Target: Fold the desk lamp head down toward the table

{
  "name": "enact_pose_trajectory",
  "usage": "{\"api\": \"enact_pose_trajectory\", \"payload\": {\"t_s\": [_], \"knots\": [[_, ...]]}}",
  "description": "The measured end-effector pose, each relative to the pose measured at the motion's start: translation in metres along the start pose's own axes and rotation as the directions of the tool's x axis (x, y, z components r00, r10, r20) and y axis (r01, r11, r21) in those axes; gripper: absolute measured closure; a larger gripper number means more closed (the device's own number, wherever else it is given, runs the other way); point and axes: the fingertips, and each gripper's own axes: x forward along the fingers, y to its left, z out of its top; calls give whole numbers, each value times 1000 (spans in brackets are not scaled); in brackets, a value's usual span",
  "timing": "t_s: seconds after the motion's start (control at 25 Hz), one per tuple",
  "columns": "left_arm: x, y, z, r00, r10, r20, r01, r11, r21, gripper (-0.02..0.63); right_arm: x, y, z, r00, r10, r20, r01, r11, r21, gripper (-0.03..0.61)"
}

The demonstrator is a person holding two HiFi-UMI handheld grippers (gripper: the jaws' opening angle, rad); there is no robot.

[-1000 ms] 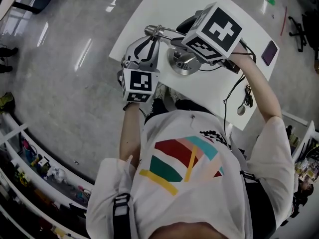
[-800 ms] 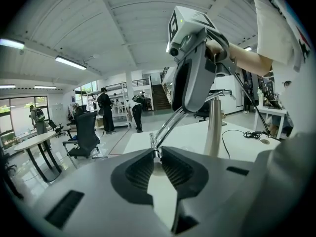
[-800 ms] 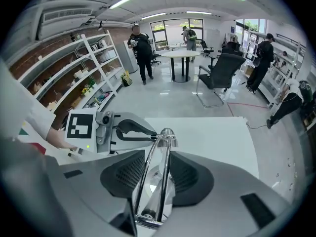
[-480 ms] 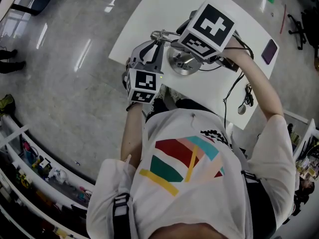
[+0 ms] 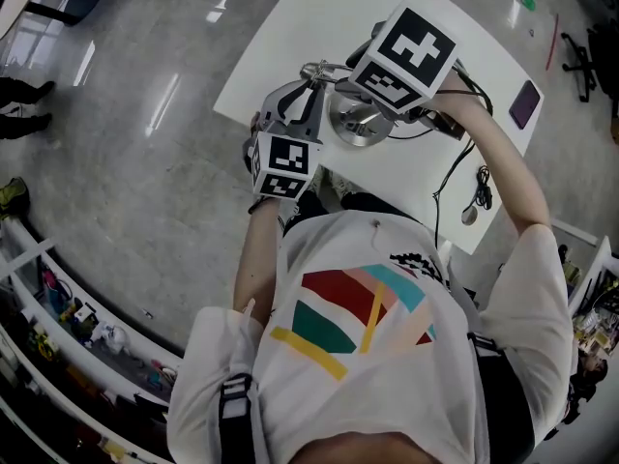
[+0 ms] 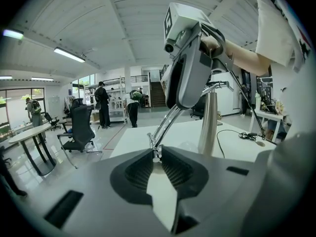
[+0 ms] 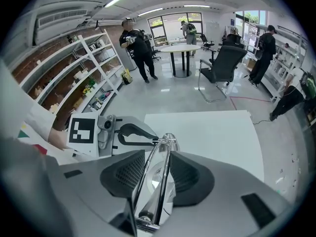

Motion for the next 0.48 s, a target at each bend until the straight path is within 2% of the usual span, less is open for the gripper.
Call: {"api": "enact_pose_trajectory", "payload": {"t_s": [0.24,0.48], "knots": [[2,1,2,1000,4,-9,-4,1000,-7,528,-2,-2,2,1000,-3,28,3,1000,15,437],[-3,3,1,997,-72,-25,70,995,-70,528,-7,0,3,990,38,138,-47,997,65,437]]}}
